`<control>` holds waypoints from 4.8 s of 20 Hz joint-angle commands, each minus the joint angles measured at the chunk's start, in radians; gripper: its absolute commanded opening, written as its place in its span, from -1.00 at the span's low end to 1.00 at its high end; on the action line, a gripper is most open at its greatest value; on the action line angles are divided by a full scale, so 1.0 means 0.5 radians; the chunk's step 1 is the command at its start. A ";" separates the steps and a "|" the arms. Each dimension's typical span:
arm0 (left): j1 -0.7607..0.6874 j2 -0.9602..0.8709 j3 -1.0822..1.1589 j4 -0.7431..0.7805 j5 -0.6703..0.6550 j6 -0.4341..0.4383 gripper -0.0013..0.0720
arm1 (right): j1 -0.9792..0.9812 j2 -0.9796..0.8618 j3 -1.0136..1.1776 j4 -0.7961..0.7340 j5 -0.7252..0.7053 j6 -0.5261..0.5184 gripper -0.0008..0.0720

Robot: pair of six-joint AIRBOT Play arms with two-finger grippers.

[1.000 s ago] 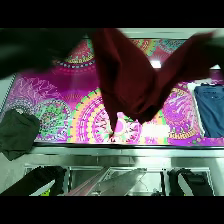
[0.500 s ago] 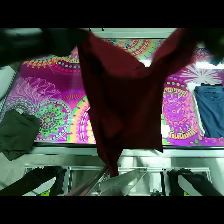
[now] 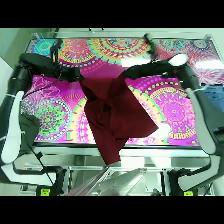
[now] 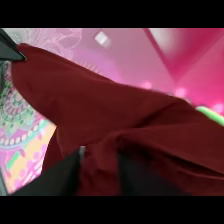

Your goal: Fold the shirts.

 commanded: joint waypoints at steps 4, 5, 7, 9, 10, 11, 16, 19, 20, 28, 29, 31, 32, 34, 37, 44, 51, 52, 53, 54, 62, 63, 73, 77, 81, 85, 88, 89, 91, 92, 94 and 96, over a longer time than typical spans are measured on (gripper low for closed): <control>0.313 -0.157 -0.042 -0.010 0.219 0.085 0.95 | -0.281 0.088 0.009 -0.275 0.115 0.413 0.41; 0.346 -0.149 -0.043 -0.011 0.338 0.083 0.95 | -0.393 0.137 0.008 -0.403 0.256 0.500 0.41; 0.331 -0.137 -0.045 -0.025 0.536 0.081 0.95 | -0.621 0.193 -0.011 -0.568 0.565 0.609 0.41; 0.196 -0.115 -0.078 -0.025 0.564 0.082 0.95 | -0.824 0.214 -0.158 -0.591 0.791 0.623 0.41; 0.110 -0.110 -0.108 -0.021 0.494 0.082 0.95 | -0.914 0.224 -0.294 -0.593 0.855 0.623 0.41; 0.006 -0.112 -0.145 -0.005 0.381 0.082 0.95 | -0.988 0.239 -0.448 -0.594 0.866 0.614 0.41; -0.355 -0.284 -0.182 -0.008 0.050 0.075 0.95 | -1.144 0.249 -1.073 -0.619 0.681 0.427 0.39; -0.438 -0.395 -0.179 0.031 -0.018 0.073 0.95 | -1.114 0.249 -1.248 -0.681 0.652 0.362 0.39; -0.438 -0.413 -0.179 0.042 -0.041 0.072 0.95 | -1.106 0.249 -1.281 -0.739 0.644 0.355 0.39; -0.436 -0.413 -0.179 0.038 -0.078 0.059 0.95 | -0.790 0.249 -1.574 -0.689 0.530 0.268 0.38; -0.439 -0.413 -0.179 0.034 -0.080 0.058 0.95 | -0.744 0.249 -1.571 -0.652 0.525 0.258 0.13; -0.439 -0.413 -0.179 0.024 -0.091 0.039 0.95 | -0.692 0.249 -1.540 -0.530 0.500 0.190 -0.93; -0.439 -0.413 -0.179 0.024 -0.091 0.029 0.95 | -0.693 0.249 -1.503 -0.496 0.481 0.183 -0.93; -0.436 -0.408 -0.179 0.027 -0.062 0.021 0.95 | -0.712 0.249 -1.328 -0.588 0.459 0.214 -0.93; -0.433 -0.339 -0.179 0.027 -0.053 0.021 0.95 | -0.777 0.238 -0.873 -0.969 0.311 0.465 -0.93; -0.499 -0.256 -0.179 0.037 -0.156 -0.085 0.95 | -0.761 -0.162 -0.008 -0.846 0.156 0.562 -0.93; -0.702 -0.314 -0.021 0.166 -0.301 -0.101 0.95 | -0.890 -0.106 0.062 -0.856 0.366 0.656 0.22; -0.711 -0.333 0.030 0.215 -0.292 -0.120 0.95 | -0.961 -0.077 0.058 -0.855 0.471 0.694 0.22; -0.712 -0.366 0.079 0.243 -0.286 -0.153 0.95 | -1.028 -0.065 0.054 -0.852 0.568 0.741 0.22; -0.729 -0.407 0.117 0.252 -0.262 -0.159 0.95 | -1.096 -0.056 0.042 -0.845 0.665 0.784 0.21; -0.729 -0.721 0.595 0.464 0.190 -0.218 0.95 | -1.353 0.338 -0.800 -0.848 0.771 0.809 0.02; -0.714 -0.719 0.684 0.465 0.262 -0.218 0.95 | -1.353 0.407 -0.948 -0.845 0.742 0.810 0.02; -0.350 -0.488 0.632 0.603 0.581 -0.288 0.95 | -1.197 0.929 -2.248 -0.831 0.340 0.770 0.07; -0.328 -0.417 0.376 0.601 0.528 -0.285 0.95 | -1.054 0.881 -2.308 -0.701 0.338 0.662 0.07; -0.383 -0.417 0.256 0.601 0.456 -0.275 0.95 | -0.829 0.804 -2.304 -0.572 0.201 0.579 -0.30; -0.388 -0.417 0.331 0.603 0.440 -0.271 0.95 | -0.803 0.819 -2.140 -0.491 0.242 0.478 -0.93; -0.346 -0.417 0.449 0.602 0.475 -0.281 0.95 | -0.877 0.885 -1.798 -0.676 0.378 0.584 -0.93; -0.331 -0.417 0.483 0.602 0.480 -0.290 0.95 | -0.907 0.894 -1.630 -0.706 0.454 0.606 -0.93; -0.307 -0.417 0.521 0.598 0.478 -0.310 0.95 | -0.919 0.894 -1.324 -0.684 0.620 0.606 -0.93; -0.307 -0.415 0.519 0.597 0.477 -0.322 0.95 | -0.905 0.894 -1.196 -0.645 0.704 0.605 -0.93; -0.307 -0.413 0.502 0.597 0.483 -0.331 0.95 | -0.856 0.932 -1.019 -0.630 0.836 0.604 -0.93; -0.320 -0.389 0.410 0.598 0.501 -0.330 0.95 | -0.835 1.005 -1.003 -0.651 0.829 0.606 -0.93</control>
